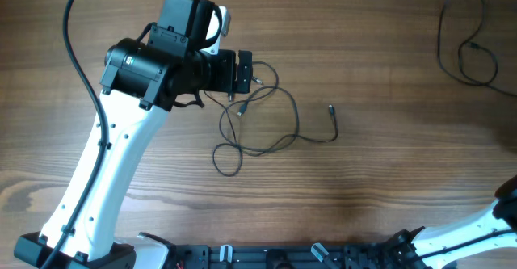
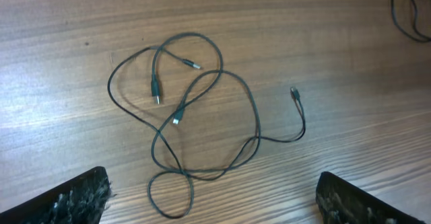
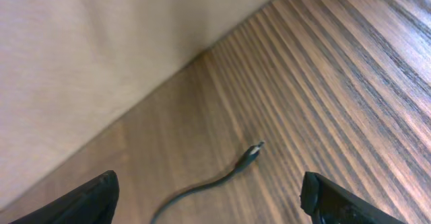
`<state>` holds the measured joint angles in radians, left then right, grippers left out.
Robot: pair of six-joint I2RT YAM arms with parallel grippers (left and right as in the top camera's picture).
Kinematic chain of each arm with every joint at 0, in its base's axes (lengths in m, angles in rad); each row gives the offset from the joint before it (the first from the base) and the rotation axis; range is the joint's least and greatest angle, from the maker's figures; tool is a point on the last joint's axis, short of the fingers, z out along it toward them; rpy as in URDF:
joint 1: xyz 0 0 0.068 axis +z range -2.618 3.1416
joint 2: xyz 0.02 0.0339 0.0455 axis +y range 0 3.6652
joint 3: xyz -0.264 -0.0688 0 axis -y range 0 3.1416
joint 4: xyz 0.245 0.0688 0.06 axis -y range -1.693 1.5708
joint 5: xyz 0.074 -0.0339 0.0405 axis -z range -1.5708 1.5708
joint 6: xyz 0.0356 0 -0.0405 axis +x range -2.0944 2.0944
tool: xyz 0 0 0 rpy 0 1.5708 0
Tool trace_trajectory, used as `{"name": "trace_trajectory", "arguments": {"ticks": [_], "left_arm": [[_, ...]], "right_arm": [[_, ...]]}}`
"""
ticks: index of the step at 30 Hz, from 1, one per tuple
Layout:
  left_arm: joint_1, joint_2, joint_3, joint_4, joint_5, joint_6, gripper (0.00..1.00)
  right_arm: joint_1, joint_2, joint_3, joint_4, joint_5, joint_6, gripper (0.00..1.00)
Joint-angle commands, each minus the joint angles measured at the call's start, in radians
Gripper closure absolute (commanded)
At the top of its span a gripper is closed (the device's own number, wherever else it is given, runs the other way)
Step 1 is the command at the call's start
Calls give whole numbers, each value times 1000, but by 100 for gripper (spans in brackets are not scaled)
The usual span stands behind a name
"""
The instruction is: Untangle cables
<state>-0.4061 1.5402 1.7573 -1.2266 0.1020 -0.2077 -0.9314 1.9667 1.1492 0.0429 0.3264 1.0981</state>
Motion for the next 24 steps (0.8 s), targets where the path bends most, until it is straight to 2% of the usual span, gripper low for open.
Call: {"name": "trace_trajectory", "arguments": {"ticks": [1,3,7,9,12,14,17,18,20,21,24], "left_arm": [[-3,5,-7,16,4,-6,0],[-3,5,-7,16,4,-6,0],[-3,5,-7,15,5,-6,0],[-3,5,-7,15,5,-6,0],[-3,5,-7,19,4,-6,0],[-3,5,-7,27,4,-6,0],[-3,5,-7,34,4,-6,1],[-3,5,-7,32,5,-6,0],[-3,5,-7,24,5,-6,0],[-3,5,-7,19,5,-6,0],[-3,5,-7,15,5,-6,0]], "right_arm": [[0,103,6,-2,31,-14,13],[-1,131,6,-13,7,11,13],[-34,151,6,-91,-177,227,7],[-58,151,6,-102,-267,265,9],[-79,156,5,-221,-290,357,21],[-81,168,5,-224,-270,327,30],[-82,205,5,-223,-256,300,56],[-82,224,5,-220,-256,286,69],[-82,259,5,-220,-257,269,65],[-82,271,5,-216,-256,260,58],[-82,284,5,-171,-252,196,55]]}}
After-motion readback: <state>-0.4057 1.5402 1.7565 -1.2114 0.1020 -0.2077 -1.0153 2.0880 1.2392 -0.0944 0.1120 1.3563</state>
